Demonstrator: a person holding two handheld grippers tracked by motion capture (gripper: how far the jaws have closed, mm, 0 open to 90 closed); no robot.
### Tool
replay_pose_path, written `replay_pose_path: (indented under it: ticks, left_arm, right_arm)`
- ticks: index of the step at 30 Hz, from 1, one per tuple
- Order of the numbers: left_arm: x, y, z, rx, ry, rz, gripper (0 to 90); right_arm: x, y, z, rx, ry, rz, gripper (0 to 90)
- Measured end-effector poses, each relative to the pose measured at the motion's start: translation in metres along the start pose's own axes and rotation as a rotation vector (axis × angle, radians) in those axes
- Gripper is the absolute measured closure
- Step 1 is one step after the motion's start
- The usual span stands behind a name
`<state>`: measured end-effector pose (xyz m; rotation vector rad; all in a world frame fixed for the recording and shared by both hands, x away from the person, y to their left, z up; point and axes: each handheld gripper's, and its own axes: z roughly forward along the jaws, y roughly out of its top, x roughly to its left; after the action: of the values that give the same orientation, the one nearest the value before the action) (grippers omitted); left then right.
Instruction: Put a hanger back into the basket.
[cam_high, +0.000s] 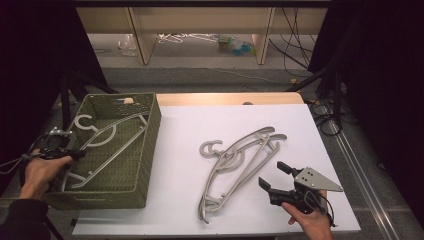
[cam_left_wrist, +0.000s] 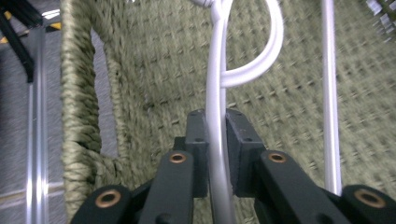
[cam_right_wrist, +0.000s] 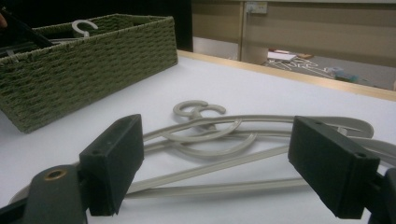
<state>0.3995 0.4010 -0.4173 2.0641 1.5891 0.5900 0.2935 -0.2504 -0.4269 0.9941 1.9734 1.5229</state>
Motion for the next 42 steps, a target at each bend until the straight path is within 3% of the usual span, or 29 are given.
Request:
replay_pose_path:
  ticks: [2,6,11,13,16,19,22,23,24,25,28,32,34,36,40,42]
  left_arm:
    - [-0.002,-0.001,0.002,-0.006,0.031,0.024,80.9]
    - [-0.005,-0.001,0.002,0.005,0.054,0.064,80.8]
    - [-0.004,0.001,0.002,-0.003,0.058,0.019,73.0]
    - [-0.005,0.002,-0.002,-0.01,0.061,0.023,71.0]
    - [-0.013,0.006,-0.013,-0.068,0.058,0.008,65.7]
    - [-0.033,0.011,-0.028,-0.151,-0.005,0.003,59.4]
    - [-0.064,0.016,-0.053,-0.223,-0.058,0.015,47.5]
    - [-0.064,0.016,-0.053,-0.223,-0.058,0.015,46.4]
    - [-0.083,0.019,-0.069,-0.266,-0.099,0.052,44.4]
    - [-0.092,0.021,-0.073,-0.3,-0.12,0.035,42.3]
    - [-0.122,0.026,-0.084,-0.342,-0.193,0.056,38.9]
    - [-0.165,0.03,-0.084,-0.374,-0.315,0.097,35.9]
    - [-0.185,0.032,-0.079,-0.361,-0.377,0.109,34.4]
    - [-0.199,0.032,-0.073,-0.349,-0.415,0.119,34.3]
    - [-0.225,0.033,-0.06,-0.336,-0.442,0.179,32.8]
    - [-0.232,0.033,-0.057,-0.347,-0.459,0.165,32.3]
  right_arm:
    - [0.0,0.0,0.0,0.001,0.0,0.0,19.0]
    - [0.0,0.0,0.0,0.006,0.001,0.002,19.0]
    - [0.001,0.0,0.0,0.0,-0.002,0.001,19.0]
    - [0.0,0.0,0.0,0.002,0.0,0.002,19.0]
    - [0.0,0.0,0.0,0.001,0.0,0.001,19.0]
    - [0.0,0.0,0.0,0.0,0.0,0.001,19.0]
    - [0.0,0.0,0.0,-0.002,-0.005,-0.002,19.0]
    - [0.0,0.0,0.0,-0.001,-0.009,-0.006,19.0]
    - [0.0,0.0,0.0,0.004,-0.001,-0.003,19.0]
    - [0.0,0.0,0.0,0.0,0.0,0.001,19.0]
    - [0.001,0.0,0.0,-0.003,-0.003,-0.001,19.0]
    - [0.001,0.001,-0.001,-0.001,-0.014,-0.005,19.0]
    - [0.001,0.001,-0.002,0.012,-0.009,-0.001,19.0]
    - [0.0,0.001,-0.001,-0.001,-0.014,-0.009,19.0]
    - [0.0,0.001,-0.001,0.006,-0.003,-0.007,19.0]
    - [0.0,0.0,-0.001,0.007,-0.003,-0.006,19.0]
